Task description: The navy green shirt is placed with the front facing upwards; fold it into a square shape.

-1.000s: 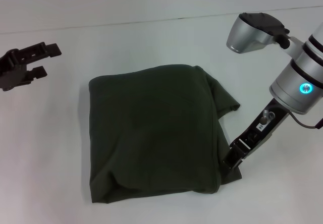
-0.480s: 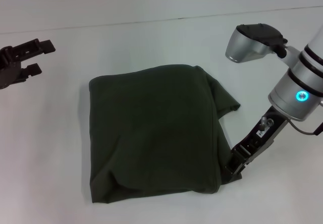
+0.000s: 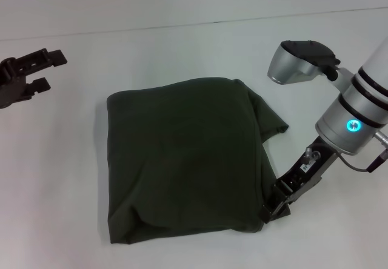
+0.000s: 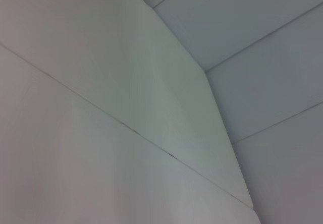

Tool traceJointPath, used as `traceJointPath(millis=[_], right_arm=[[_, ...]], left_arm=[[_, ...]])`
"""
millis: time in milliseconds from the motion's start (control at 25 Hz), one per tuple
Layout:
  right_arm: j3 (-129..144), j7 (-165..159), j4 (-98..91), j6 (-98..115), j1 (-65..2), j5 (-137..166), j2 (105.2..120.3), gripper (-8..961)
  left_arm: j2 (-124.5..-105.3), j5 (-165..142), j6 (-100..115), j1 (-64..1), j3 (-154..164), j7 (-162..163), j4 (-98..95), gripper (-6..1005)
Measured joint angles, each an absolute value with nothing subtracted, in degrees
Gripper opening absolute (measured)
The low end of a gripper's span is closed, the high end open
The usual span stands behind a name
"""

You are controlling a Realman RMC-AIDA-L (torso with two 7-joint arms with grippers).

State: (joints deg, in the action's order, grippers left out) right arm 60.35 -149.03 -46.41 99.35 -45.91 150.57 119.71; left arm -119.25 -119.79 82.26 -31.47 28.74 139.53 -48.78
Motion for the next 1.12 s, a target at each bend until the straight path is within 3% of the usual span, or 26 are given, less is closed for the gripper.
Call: traceJointPath(millis=[1120], right_arm=[[60.6,-148.3,-42.7,95.2,-46.3,146.2,119.70,354]], left_arm=[[-119.27,-119.7,82.1,-31.5,28.8,139.5,-48.8,948]])
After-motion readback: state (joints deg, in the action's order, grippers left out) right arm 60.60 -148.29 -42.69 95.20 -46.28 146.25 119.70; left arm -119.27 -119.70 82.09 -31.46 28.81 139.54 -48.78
